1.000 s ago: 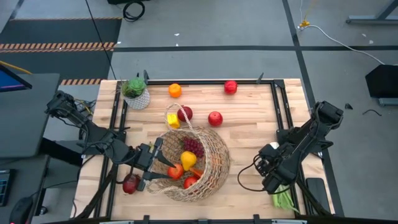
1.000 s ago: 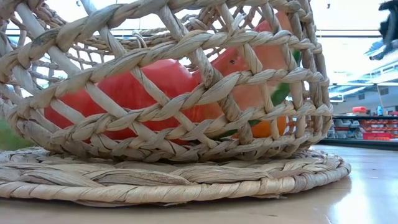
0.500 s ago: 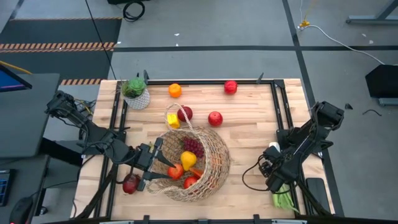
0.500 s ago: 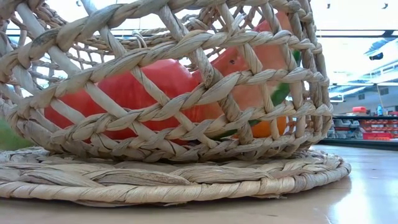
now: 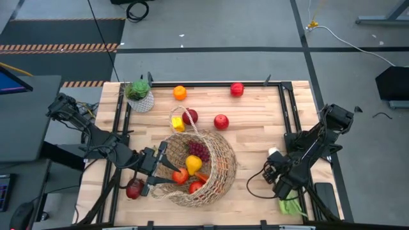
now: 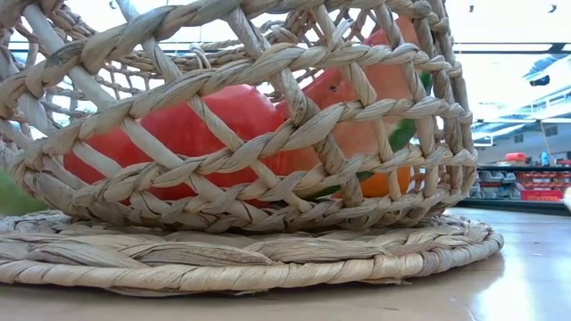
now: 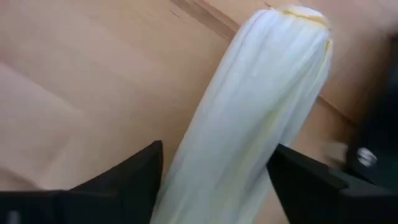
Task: Build produce basket
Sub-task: Put the celery into the basket
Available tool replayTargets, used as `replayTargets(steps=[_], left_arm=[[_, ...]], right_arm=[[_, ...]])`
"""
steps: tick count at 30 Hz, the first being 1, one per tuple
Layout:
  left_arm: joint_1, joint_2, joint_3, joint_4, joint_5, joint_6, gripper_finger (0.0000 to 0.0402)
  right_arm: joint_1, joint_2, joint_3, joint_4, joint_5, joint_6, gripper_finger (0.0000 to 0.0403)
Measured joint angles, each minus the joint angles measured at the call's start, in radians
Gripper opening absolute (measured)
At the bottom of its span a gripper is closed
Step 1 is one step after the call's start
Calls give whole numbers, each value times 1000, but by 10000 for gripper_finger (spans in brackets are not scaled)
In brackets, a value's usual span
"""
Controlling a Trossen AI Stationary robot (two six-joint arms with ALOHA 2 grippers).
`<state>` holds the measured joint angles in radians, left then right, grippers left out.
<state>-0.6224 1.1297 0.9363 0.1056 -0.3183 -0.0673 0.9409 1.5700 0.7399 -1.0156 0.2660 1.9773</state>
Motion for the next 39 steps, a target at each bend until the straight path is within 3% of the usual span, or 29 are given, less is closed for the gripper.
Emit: replayTargets(steps=[10,16,25,30,35,39], left_arm=[[0,0,0,0,0,0,172],[0,0,0,0,0,0,172],[0,0,0,1,0,0,172],[0,0,0,1,0,0,172],[0,0,0,2,0,0,172],[0,0,0,20,-16,1,172]], right_arm=[[0,0,11,85,117,-96,134],[-21,0,83,31,308,-189,103],[-138,-1,474,-341,581,-418,102],[-203,-2,740,-309,735,-729,101],[-304,-2,920,-68,675,-1144,101],[-394,-2,980,161,428,-1402,101]])
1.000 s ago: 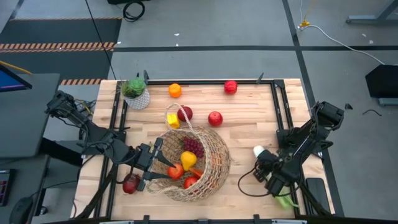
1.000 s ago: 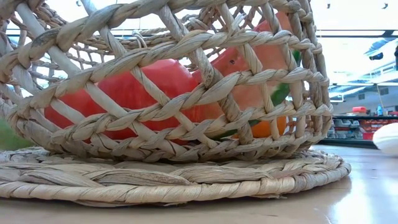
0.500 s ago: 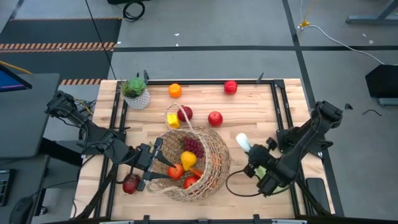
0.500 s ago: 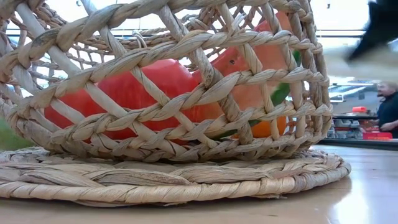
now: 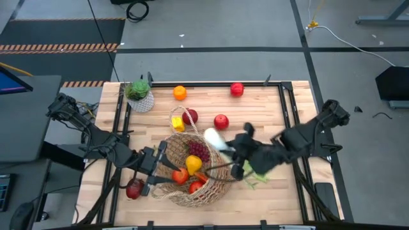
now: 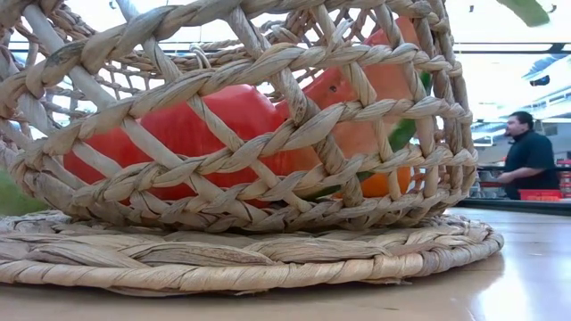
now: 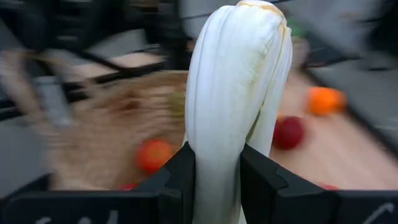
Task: Build produce basket
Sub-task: Put the celery into the basket
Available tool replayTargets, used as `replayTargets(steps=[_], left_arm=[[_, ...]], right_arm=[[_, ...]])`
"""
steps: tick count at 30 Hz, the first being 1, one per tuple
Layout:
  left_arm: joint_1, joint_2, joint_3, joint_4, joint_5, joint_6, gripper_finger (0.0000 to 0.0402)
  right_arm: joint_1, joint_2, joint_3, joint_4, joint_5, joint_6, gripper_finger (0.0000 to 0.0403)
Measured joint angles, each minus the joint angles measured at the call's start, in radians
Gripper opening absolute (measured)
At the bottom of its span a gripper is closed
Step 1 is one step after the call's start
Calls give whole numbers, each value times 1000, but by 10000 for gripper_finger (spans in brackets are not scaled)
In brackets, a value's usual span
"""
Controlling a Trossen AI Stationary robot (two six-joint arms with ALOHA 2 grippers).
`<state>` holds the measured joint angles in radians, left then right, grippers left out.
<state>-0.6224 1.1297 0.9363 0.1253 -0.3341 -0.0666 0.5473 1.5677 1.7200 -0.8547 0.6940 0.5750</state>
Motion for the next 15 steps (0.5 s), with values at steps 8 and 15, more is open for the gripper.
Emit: replayTargets(steps=[8,15], left_arm=[[0,0,0,39,-73,53,172],[3,18,0,122,-162,193,172]], right_arm=[[-132,2,-18,46,-396,58,101],[-166,3,-85,149,-488,52,111]])
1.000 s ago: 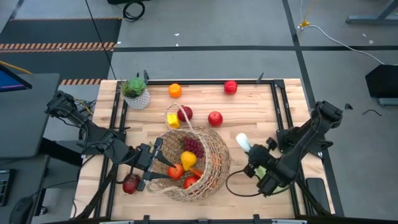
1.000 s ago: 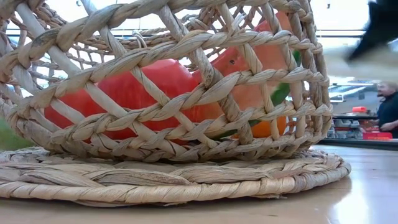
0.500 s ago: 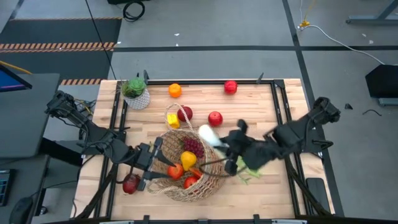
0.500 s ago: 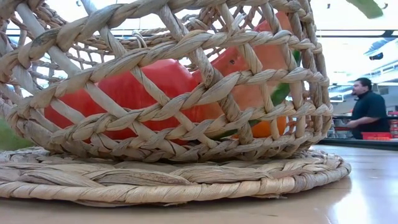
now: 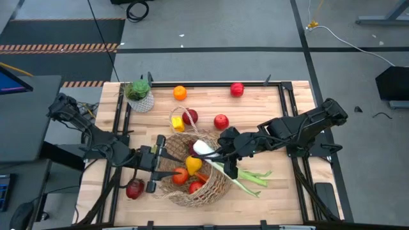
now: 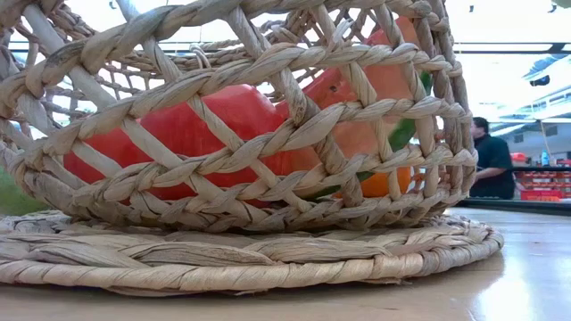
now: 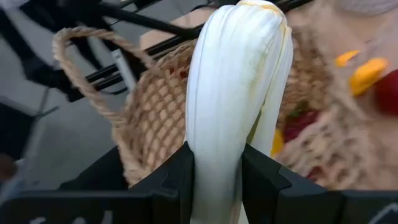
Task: Build produce basket
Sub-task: Put the celery into the basket
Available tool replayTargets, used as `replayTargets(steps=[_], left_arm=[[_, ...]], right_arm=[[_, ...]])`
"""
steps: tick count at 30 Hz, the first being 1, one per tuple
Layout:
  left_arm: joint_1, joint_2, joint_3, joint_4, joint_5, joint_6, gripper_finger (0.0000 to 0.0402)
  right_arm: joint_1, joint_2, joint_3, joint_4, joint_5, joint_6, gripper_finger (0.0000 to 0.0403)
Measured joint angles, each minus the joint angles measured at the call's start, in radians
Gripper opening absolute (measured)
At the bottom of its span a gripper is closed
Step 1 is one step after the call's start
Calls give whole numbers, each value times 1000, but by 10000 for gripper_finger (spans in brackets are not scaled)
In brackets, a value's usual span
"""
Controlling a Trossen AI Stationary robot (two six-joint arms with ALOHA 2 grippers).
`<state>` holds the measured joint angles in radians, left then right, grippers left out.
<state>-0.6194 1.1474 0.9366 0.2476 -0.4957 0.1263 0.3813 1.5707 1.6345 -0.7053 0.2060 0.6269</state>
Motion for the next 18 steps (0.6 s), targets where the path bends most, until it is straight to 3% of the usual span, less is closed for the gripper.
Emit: replayTargets(steps=[4,7,12,18], left_arm=[[43,16,0,184,-52,125,172],[87,25,0,304,-56,114,172],[153,27,0,239,-46,21,172],[226,56,12,219,48,-37,172]], right_arm=[[-20,0,-30,80,-94,-3,112],[-24,0,-34,102,-103,-19,113],[-24,0,-34,139,-103,-55,113],[-32,11,-34,158,-98,-62,113]])
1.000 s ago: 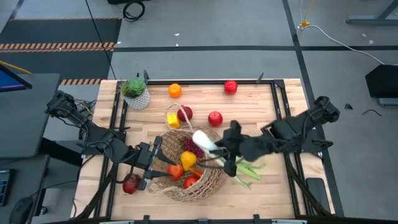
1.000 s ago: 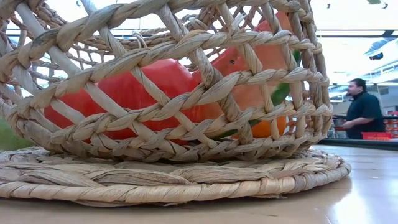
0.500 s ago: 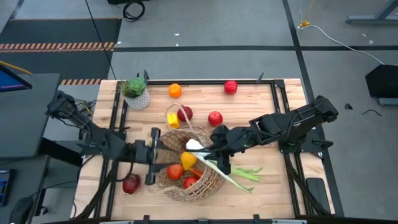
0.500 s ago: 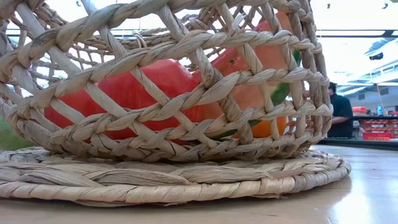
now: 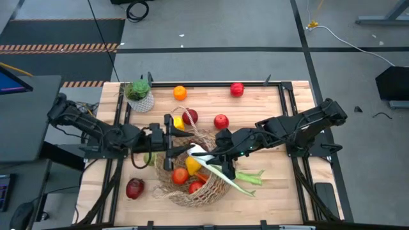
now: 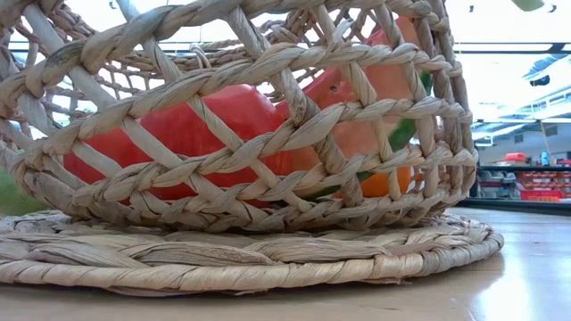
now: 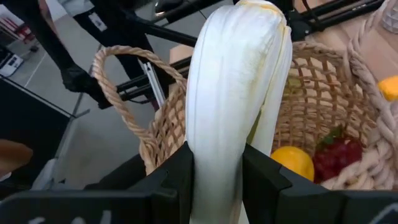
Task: Build produce basket
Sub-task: Put the celery into the basket
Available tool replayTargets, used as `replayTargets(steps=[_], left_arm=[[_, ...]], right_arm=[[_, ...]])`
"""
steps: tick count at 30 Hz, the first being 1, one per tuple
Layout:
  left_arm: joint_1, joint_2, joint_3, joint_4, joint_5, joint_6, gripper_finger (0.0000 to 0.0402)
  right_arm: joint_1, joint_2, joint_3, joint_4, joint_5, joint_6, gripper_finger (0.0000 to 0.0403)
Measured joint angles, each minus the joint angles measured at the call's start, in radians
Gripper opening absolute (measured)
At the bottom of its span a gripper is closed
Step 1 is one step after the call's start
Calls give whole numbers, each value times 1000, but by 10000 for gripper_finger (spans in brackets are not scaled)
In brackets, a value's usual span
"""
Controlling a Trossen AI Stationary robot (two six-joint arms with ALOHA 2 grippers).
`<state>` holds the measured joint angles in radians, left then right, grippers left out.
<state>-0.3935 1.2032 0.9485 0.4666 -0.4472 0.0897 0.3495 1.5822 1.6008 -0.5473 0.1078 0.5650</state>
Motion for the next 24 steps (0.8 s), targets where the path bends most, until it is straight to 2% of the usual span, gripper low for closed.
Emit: replayTargets(steps=[6,11,18,24], left_arm=[[17,64,91,-5,72,4,172],[15,127,130,-155,78,-55,172],[4,145,131,-236,-17,-95,172],[-17,142,131,-375,-43,-224,172]], right_arm=[[-15,46,-1,-13,-11,7,114],[-20,55,-1,30,-16,-27,119],[-9,45,23,38,-19,-83,161],[0,45,27,29,-16,-100,206]])
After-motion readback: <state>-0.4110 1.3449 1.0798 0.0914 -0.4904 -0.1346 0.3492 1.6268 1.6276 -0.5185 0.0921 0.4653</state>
